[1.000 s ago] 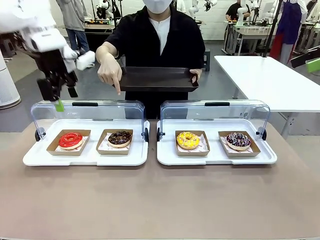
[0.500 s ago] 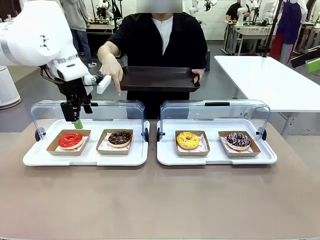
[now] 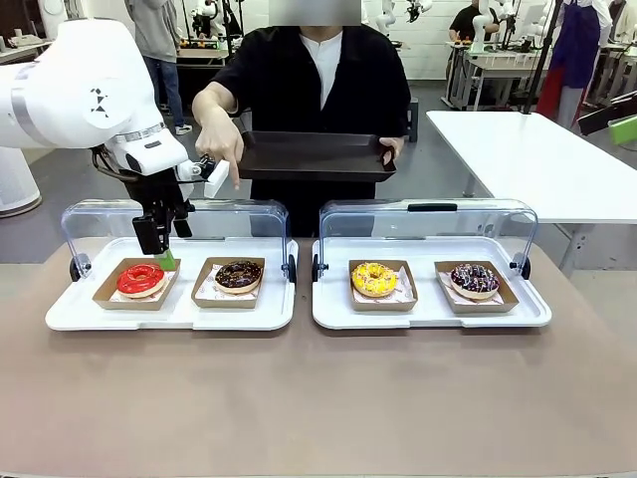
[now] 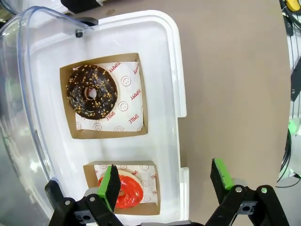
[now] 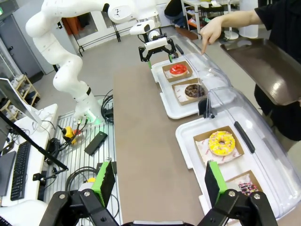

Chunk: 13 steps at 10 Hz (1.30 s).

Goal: Provide the desired donut to the person.
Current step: Pick up and lift the Paper togo box containing the Donut pointed at by the person.

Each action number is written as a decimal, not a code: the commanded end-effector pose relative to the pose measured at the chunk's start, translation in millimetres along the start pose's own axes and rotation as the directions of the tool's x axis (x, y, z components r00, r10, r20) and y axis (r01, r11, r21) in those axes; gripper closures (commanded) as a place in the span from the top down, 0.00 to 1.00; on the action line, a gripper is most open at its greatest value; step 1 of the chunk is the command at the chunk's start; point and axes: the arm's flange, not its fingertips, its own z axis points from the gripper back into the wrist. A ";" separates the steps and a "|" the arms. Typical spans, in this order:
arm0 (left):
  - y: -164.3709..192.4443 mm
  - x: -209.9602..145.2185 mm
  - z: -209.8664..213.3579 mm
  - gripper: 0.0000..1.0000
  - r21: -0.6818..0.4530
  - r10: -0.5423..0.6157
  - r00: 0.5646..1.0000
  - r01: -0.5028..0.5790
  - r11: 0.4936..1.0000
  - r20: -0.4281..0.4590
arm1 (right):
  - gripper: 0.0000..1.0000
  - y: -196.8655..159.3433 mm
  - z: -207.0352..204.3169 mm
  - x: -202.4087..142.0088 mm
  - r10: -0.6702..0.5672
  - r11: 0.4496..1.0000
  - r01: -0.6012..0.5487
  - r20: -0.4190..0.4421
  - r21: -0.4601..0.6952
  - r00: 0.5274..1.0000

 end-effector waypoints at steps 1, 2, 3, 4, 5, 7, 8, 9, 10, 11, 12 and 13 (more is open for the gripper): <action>2.6 1.9 -0.1 1.00 0.027 -0.017 1.000 0.018 0.999 -0.017 | 1.00 0.6 -0.6 0.1 0.010 1.000 -0.010 0.005 0.007 1.000; 2.6 1.9 -0.1 1.00 0.027 -0.017 1.000 0.018 0.999 -0.017 | 1.00 0.6 -0.6 0.1 0.010 1.000 -0.010 0.005 0.007 1.000; 2.6 1.9 -0.1 1.00 0.027 -0.017 1.000 0.018 0.999 -0.017 | 1.00 0.6 -0.6 0.1 0.010 1.000 -0.010 0.005 0.007 1.000; 2.6 1.9 -0.1 1.00 0.027 -0.017 1.000 0.018 0.999 -0.017 | 1.00 0.6 -0.6 0.1 0.010 1.000 -0.010 0.005 0.007 1.000; 2.6 1.9 -0.1 1.00 0.027 -0.017 1.000 0.018 0.999 -0.017 | 1.00 0.6 -0.6 0.1 0.010 1.000 -0.010 0.005 0.007 1.000; -6.8 10.0 -12.5 1.00 0.019 -0.045 0.999 0.045 0.999 -0.026 | 1.00 0.6 -0.6 0.1 0.010 1.000 -0.010 0.005 0.007 1.000; -6.3 15.9 -24.0 1.00 0.018 -0.071 0.997 0.072 0.997 -0.039 | 1.00 0.6 -0.6 0.1 0.010 1.000 -0.010 0.005 0.007 1.000; -4.3 17.5 -33.5 1.00 0.011 -0.064 0.997 0.065 0.998 -0.045 | 1.00 0.6 -0.6 0.1 0.010 1.000 -0.010 0.005 0.007 1.000; -2.4 17.6 -42.3 1.00 -0.001 -0.054 0.998 0.054 0.999 -0.043 | 1.00 0.6 -0.6 0.1 0.010 1.000 -0.010 0.005 0.007 1.000; 1.7 17.6 -50.4 1.00 -0.009 -0.050 0.997 0.050 0.999 -0.057 | 1.00 0.6 -0.6 0.1 0.010 1.000 -0.010 0.005 0.007 1.000; 5.8 17.3 -63.0 1.00 -0.018 -0.039 0.996 0.037 0.999 -0.074 | 1.00 0.6 -0.6 0.1 0.010 1.000 -0.010 0.005 0.007 1.000; 11.2 15.0 -75.7 1.00 -0.015 -0.019 0.995 0.017 1.000 -0.093 | 1.00 0.6 -0.6 0.1 0.010 1.000 -0.010 0.005 0.007 1.000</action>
